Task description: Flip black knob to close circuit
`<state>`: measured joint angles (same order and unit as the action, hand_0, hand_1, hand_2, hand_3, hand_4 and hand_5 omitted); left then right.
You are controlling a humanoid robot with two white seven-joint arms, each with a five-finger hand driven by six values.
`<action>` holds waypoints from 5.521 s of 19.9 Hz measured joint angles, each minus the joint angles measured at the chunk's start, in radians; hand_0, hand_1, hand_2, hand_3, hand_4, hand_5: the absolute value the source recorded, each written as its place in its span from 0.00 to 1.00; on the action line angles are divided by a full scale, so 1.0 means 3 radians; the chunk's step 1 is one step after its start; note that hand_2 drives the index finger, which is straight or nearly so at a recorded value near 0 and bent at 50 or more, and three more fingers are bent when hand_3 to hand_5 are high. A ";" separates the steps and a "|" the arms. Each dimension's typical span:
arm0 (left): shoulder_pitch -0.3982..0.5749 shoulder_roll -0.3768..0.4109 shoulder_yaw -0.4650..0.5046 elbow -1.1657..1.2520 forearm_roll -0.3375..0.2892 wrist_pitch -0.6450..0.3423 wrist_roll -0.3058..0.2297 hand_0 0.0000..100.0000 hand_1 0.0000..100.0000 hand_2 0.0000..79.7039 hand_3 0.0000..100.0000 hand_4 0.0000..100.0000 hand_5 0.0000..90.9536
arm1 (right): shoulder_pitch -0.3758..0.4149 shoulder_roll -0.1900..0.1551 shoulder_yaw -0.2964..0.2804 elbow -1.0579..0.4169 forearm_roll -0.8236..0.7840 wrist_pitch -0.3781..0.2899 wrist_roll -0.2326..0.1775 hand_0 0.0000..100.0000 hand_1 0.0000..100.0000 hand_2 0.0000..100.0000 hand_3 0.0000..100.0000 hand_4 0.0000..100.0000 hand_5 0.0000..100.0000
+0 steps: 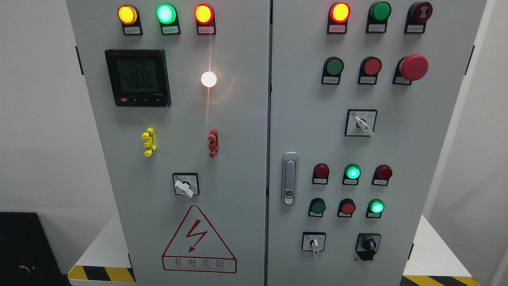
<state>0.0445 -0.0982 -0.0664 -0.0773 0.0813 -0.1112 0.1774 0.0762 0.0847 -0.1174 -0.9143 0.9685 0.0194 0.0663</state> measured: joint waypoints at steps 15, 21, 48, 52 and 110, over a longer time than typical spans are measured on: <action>0.0000 0.0000 0.0000 0.0000 0.0000 0.0000 -0.0006 0.12 0.56 0.00 0.00 0.00 0.00 | 0.0069 0.0088 -0.0090 -0.1487 0.0508 0.0219 -0.0051 0.00 0.00 0.81 0.98 0.88 0.89; 0.0000 0.0000 0.0000 0.0000 0.0000 0.0000 -0.0006 0.12 0.56 0.00 0.00 0.00 0.00 | 0.0020 0.0102 -0.0112 -0.1944 0.0639 0.0359 -0.0023 0.00 0.00 0.84 1.00 0.93 0.91; 0.0000 0.0000 -0.0001 0.0000 0.0000 0.0000 -0.0014 0.12 0.56 0.00 0.00 0.00 0.00 | -0.0678 0.0136 -0.0094 -0.2725 0.1112 0.0604 0.0232 0.00 0.00 0.91 1.00 0.98 0.97; 0.0000 0.0000 -0.0001 0.0000 0.0000 0.0000 -0.0011 0.12 0.56 0.00 0.00 0.00 0.00 | -0.0719 0.0138 -0.0086 -0.2751 0.1139 0.0604 0.0274 0.00 0.00 0.91 1.00 0.98 0.97; 0.0000 0.0000 0.0000 -0.0001 0.0000 0.0000 -0.0005 0.12 0.56 0.00 0.00 0.00 0.00 | -0.1003 0.0125 -0.0236 -0.2588 0.1390 0.0647 0.0301 0.00 0.00 0.89 1.00 0.98 0.97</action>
<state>0.0445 -0.0982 -0.0663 -0.0774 0.0813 -0.1112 0.1759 -0.2248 0.1221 -0.1882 -1.6909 1.3855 0.2136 0.1567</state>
